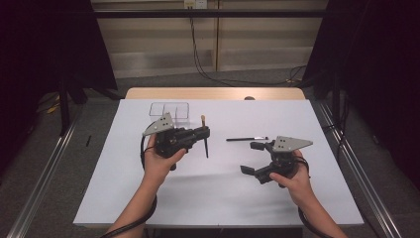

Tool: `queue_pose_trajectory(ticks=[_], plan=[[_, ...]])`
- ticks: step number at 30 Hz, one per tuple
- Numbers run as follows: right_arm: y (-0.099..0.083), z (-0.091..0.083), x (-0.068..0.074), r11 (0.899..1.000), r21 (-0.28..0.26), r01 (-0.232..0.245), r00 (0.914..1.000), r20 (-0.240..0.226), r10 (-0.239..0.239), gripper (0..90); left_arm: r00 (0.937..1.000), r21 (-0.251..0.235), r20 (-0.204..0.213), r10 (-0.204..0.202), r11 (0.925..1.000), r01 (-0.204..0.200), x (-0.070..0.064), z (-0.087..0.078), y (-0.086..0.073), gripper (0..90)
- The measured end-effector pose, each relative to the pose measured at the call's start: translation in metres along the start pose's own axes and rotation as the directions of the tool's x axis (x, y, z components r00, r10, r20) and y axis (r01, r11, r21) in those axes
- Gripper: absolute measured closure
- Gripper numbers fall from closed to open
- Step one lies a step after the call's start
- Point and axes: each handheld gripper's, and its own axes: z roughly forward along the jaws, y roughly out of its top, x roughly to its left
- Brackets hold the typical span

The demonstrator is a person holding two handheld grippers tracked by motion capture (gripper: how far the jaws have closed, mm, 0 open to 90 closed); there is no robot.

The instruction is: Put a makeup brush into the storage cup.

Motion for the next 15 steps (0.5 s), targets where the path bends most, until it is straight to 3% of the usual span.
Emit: queue_pose_trajectory(ticks=[15], plan=[[-0.008, -0.015, -0.005, 1.000, -0.005, -0.003, 0.9998, 0.018, 0.003, 4.8, 0.9999, -0.001, -0.014, 0.005, 1.0000, -0.005, 0.002, -0.002, 0.000, 83.6]])
